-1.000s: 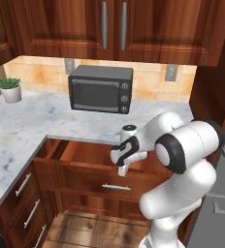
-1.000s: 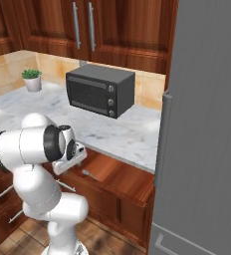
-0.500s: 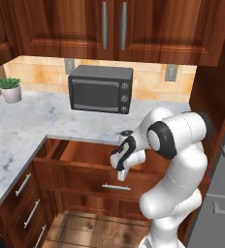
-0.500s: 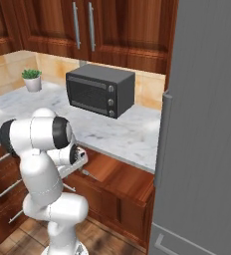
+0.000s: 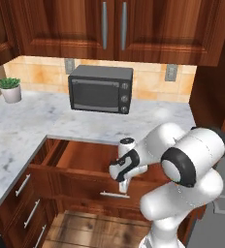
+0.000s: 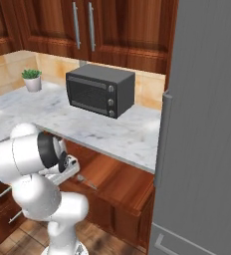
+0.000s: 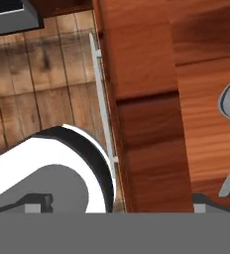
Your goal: Pick up the metallic utensils from the counter and place them in the open drawer. Make sure not to pick up any wooden utensils.
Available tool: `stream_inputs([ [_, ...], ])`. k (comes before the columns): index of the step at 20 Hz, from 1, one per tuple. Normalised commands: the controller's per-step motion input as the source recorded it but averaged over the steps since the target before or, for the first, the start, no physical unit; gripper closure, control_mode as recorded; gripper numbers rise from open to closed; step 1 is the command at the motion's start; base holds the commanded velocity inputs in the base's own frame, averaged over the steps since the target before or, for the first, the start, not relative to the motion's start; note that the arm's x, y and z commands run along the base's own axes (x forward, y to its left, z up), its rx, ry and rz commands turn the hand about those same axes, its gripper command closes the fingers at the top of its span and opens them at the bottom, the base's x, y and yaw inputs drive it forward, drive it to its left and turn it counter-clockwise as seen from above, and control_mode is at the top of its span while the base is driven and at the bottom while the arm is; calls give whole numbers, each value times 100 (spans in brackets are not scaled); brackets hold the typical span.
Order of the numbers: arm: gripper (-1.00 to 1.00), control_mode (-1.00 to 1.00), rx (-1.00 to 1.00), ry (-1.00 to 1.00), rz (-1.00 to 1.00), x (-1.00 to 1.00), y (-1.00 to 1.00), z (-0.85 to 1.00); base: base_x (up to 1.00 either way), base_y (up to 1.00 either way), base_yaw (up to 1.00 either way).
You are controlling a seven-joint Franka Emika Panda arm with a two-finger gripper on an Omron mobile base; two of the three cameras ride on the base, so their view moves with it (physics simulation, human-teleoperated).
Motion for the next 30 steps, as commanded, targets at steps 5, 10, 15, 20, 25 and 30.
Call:
stream_inputs([
  [5,-100,-100,0,4,1,-100,21,5,0,0,0],
  [10,-100,-100,0,0,0,-86,19,74,0,0,0],
  [15,-100,-100,0,-2,-2,-89,8,100,0,0,0],
  [20,-100,-100,4,-20,-10,-100,-33,57,0,0,0],
  [25,-100,-100,2,-53,-6,-99,-17,40,0,0,0],
  [30,-100,-100,11,-75,-3,-93,-4,27,0,0,0],
])
